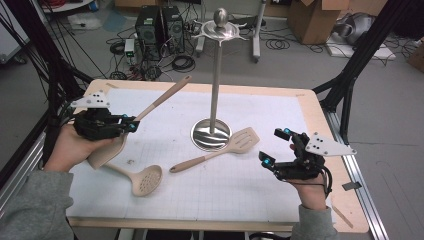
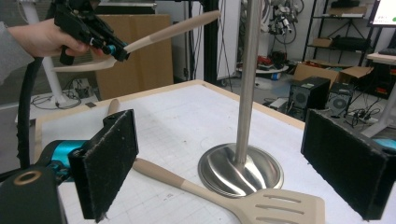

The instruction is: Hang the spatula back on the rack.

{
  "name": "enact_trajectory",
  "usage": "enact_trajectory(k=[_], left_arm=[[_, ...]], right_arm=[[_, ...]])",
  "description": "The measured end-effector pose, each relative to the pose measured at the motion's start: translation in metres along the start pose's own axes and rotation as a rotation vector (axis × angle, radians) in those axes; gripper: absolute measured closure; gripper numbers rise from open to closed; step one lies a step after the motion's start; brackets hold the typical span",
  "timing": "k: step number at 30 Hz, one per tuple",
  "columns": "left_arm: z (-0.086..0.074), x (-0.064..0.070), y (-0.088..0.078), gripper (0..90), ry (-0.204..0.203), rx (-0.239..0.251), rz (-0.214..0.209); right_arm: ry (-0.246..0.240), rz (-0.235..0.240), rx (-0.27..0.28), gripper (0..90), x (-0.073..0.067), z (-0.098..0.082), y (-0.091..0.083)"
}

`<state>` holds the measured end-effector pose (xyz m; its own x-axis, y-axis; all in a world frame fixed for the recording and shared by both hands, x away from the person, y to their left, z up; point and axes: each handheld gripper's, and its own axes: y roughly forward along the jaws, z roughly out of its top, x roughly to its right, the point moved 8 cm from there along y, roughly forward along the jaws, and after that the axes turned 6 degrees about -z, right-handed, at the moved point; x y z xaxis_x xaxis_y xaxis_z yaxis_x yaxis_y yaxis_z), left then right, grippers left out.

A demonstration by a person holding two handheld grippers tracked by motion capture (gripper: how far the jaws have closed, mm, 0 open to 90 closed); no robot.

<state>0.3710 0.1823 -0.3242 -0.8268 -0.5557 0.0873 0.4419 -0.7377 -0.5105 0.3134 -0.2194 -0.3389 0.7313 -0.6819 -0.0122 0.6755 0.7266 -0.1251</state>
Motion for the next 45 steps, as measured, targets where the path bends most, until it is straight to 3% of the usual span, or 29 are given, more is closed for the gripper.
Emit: enact_trajectory(k=[12,24,29,36,40,45], left_arm=[[0.011,-0.002,-0.019,77.5,0.012,0.034,0.026],[0.03,0.003,-0.027,77.4,0.031,0.072,0.034],[0.038,0.004,-0.033,77.4,0.051,0.067,0.044],[0.046,0.004,-0.043,77.4,0.065,0.077,0.036],[0.048,0.003,-0.047,77.4,0.093,0.091,0.023],[0.05,0.001,-0.052,77.4,0.084,0.107,0.021]], right_arm=[[-0.004,0.005,0.001,9.9,-0.001,0.001,0.0],[0.001,0.007,0.002,9.9,0.0,0.001,-0.001],[0.0,0.007,0.004,9.9,-0.001,0.001,-0.001],[-0.003,0.011,-0.001,9.9,-0.001,0.001,-0.001],[-0.004,0.012,-0.002,9.9,-0.001,0.0,0.0],[-0.006,0.011,-0.001,9.9,0.0,0.0,-0.001]])
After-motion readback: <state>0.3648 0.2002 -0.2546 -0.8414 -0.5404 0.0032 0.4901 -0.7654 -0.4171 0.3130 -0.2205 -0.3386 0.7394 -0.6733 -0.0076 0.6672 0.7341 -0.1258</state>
